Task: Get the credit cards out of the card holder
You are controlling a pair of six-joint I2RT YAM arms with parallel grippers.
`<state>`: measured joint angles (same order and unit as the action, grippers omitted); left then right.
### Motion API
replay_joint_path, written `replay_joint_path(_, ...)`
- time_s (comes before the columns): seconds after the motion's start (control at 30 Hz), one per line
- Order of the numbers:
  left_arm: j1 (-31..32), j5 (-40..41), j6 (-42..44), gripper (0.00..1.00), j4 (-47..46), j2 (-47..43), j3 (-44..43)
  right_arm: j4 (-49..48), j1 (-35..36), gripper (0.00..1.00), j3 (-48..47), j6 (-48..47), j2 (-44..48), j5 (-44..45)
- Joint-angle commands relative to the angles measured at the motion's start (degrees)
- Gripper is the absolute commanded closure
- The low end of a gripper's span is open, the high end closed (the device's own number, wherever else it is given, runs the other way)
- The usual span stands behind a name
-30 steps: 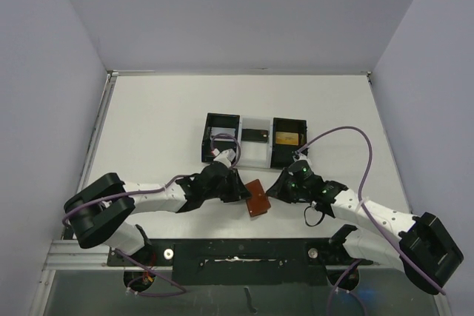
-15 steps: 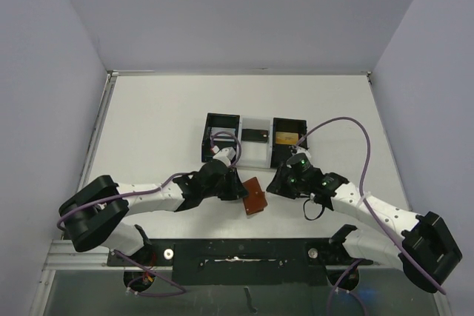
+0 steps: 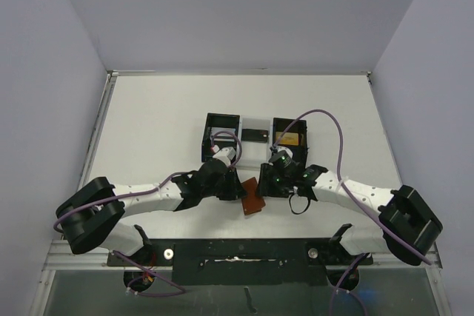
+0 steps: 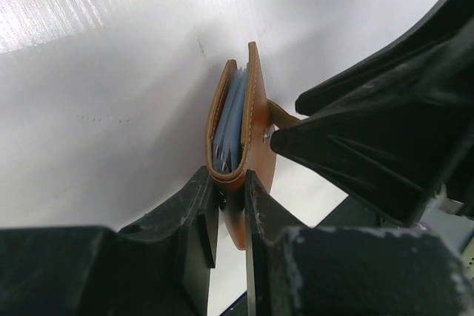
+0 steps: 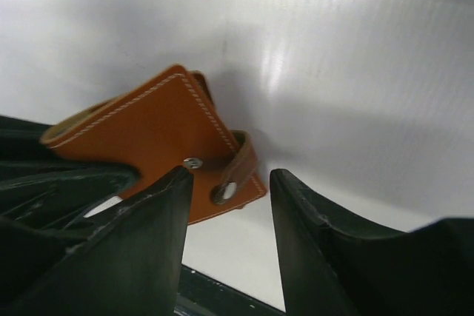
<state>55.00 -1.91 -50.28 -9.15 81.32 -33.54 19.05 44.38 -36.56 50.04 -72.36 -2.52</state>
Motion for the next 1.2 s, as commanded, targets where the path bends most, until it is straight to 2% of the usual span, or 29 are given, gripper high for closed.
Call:
replay_joint_path(0.0, -0.3, 1.7, 3.0, 0.95, 3.7, -1.2, -1.6, 1.2, 0.9, 0.55, -1.1, -0.7, -2.2, 2.9)
replay_joint_path(0.2, -0.3, 0.9, 3.9, 0.93, 3.9, -1.1, -1.7, -0.7, 0.0, 0.82, -0.1, -0.3, -3.1, 3.0)
replay_joint_path(0.33, -0.3, 1.5, 4.5, 0.89, 5.1, -1.4, -1.9, -4.3, -0.8, 0.84, 1.0, -0.4, -2.7, 0.5)
replay_joint_path(0.4, -0.3, 1.6, 4.7, 0.86, 5.4, -1.8, -1.7, -4.4, -1.2, 0.88, 1.1, -0.5, -3.1, 0.6)
replay_joint_path(0.53, -0.6, 4.6, 4.6, 0.67, 8.6, -3.4, -1.5, -2.7, -1.6, 0.98, -0.2, -1.3, -2.9, 0.7)
replay_joint_path(0.63, -1.1, 7.7, 3.9, 0.51, 11.4, -5.9, -1.5, -3.3, -1.4, 1.00, -0.5, -1.7, -0.9, -0.5)
replay_joint_path(0.7, -1.6, 9.1, 2.9, 0.46, 12.5, -8.0, -0.8, -4.5, -1.5, 1.00, -0.4, -2.0, 0.1, -2.7)
replay_joint_path(0.97, -3.8, 10.9, 0.6, 0.42, 13.7, -16.7, 1.2, -4.3, -0.7, 1.00, -2.5, -1.0, 2.6, -4.6)
replay_joint_path(1.17, -4.6, 13.5, -0.5, 0.35, 14.5, -23.1, 2.2, -3.4, -0.7, 1.00, -4.8, -1.5, 4.1, -5.5)
